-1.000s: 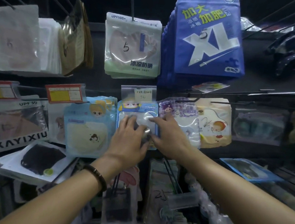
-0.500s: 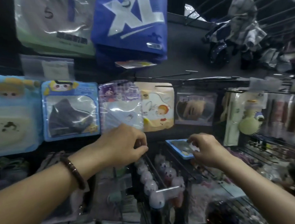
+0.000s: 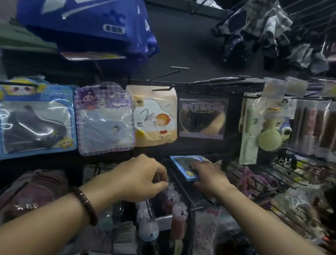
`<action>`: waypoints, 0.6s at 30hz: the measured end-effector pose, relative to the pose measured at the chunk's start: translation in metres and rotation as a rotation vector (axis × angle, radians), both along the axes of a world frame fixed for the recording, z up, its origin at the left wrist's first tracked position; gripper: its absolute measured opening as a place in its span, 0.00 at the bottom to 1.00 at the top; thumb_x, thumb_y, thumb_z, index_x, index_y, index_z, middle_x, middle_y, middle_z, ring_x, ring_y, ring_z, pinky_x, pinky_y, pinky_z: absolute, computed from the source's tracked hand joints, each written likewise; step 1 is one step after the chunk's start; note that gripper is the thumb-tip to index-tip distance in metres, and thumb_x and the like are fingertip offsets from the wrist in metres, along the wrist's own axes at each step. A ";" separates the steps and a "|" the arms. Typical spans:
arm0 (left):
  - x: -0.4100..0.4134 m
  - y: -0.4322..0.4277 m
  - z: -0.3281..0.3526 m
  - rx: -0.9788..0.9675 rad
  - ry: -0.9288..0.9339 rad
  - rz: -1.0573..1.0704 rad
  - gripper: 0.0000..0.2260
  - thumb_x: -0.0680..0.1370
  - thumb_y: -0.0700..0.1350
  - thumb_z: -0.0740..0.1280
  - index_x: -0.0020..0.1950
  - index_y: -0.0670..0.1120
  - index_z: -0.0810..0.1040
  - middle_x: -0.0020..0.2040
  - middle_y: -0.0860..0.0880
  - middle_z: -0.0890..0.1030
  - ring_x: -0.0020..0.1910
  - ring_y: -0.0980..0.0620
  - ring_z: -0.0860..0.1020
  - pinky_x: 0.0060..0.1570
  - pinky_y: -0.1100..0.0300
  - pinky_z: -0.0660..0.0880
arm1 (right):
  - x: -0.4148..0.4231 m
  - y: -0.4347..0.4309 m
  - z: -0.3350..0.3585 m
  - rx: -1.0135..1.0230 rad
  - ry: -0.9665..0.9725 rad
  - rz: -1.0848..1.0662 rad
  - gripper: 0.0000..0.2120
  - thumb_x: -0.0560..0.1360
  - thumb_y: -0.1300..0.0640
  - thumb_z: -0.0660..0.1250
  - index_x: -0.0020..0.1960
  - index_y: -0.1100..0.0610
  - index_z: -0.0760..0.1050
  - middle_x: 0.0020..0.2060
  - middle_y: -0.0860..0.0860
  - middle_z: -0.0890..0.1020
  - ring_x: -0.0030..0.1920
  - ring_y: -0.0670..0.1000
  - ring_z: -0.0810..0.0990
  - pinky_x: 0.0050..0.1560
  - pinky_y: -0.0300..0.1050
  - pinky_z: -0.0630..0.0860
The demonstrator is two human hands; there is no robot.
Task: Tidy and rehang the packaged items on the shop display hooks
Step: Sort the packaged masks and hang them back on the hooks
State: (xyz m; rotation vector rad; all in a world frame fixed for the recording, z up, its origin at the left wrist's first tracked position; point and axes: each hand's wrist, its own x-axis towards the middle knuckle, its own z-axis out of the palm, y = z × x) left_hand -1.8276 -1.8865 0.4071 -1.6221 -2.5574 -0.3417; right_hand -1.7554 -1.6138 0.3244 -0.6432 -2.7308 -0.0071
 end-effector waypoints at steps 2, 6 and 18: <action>0.002 0.003 -0.002 -0.006 -0.018 0.018 0.11 0.80 0.64 0.69 0.55 0.60 0.85 0.48 0.61 0.86 0.47 0.60 0.84 0.51 0.51 0.85 | -0.004 -0.001 -0.001 0.040 0.020 -0.018 0.16 0.73 0.56 0.67 0.61 0.48 0.77 0.59 0.53 0.83 0.62 0.61 0.82 0.50 0.52 0.80; 0.006 0.006 -0.003 0.005 -0.049 0.054 0.11 0.80 0.64 0.70 0.55 0.61 0.85 0.49 0.61 0.86 0.48 0.60 0.84 0.52 0.51 0.85 | -0.004 0.002 -0.009 0.177 0.072 -0.035 0.18 0.76 0.60 0.65 0.63 0.46 0.77 0.54 0.52 0.86 0.56 0.61 0.85 0.47 0.51 0.81; -0.009 0.011 0.008 0.498 -1.350 0.271 0.42 0.78 0.75 0.58 0.76 0.41 0.71 0.66 0.34 0.82 0.54 0.31 0.88 0.56 0.38 0.85 | 0.062 -0.041 0.019 0.148 0.775 0.249 0.25 0.74 0.63 0.67 0.69 0.48 0.82 0.62 0.46 0.87 0.60 0.54 0.86 0.59 0.56 0.82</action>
